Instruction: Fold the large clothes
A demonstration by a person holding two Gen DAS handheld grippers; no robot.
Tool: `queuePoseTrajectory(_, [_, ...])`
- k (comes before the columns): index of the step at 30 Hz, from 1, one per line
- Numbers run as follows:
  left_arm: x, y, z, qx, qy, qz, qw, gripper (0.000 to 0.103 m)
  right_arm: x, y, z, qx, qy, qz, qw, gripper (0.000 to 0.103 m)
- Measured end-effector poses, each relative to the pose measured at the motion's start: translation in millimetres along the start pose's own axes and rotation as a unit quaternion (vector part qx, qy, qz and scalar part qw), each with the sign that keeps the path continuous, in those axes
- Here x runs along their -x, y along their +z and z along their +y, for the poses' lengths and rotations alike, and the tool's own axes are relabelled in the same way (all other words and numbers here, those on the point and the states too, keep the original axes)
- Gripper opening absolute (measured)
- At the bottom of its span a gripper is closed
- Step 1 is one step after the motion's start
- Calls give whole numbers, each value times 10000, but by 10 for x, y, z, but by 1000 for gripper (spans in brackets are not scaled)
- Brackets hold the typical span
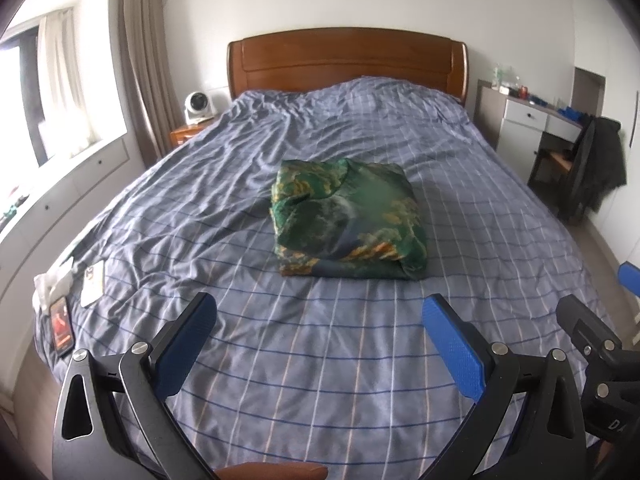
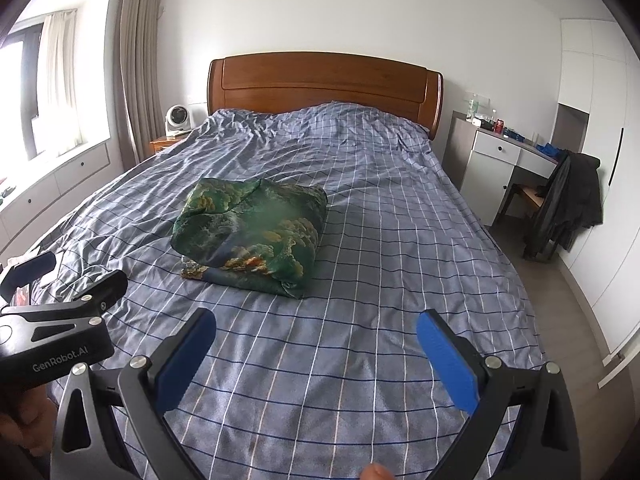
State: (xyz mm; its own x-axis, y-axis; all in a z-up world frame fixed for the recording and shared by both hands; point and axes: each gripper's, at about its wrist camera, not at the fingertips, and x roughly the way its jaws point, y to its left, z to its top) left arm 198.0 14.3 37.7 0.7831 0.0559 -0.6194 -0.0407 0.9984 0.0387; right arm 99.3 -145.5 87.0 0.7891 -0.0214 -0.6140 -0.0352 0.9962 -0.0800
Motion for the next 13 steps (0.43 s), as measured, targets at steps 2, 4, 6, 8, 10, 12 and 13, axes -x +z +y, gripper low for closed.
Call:
queuePoseTrajectory(2, [0,-3,-4,4,11,-2,10000,103,-4,-2,6,18,-13,1,10000,102])
queuePoseTrajectory(4, [-5,-4,-8,-12,30,-7,10000,103,-11,-4,10,14,-14,12,10000,102])
queuePoseTrajectory(6, [-2,-11,-11,-19,37,-47,10000,103,-16,-6,10,-5,-9,26,10000,102])
queuePoseTrajectory(8, [-7,-13,3,-2,13,-63,10000,103,-30,-9,5,-13,-15,40,10000,102])
queuePoseTrajectory(10, [-4,-14,10,47,-34,-66,10000,103,-39,-15,2,-23,-10,51,10000,102])
queuePoseTrajectory(12, [-9,-16,-2,-6,16,-84,10000,103,-45,-20,-2,-28,-11,54,10000,102])
queuePoseTrajectory(13, [-14,-21,-8,-36,51,-99,9999,103,-43,-17,-2,-24,-10,54,10000,102])
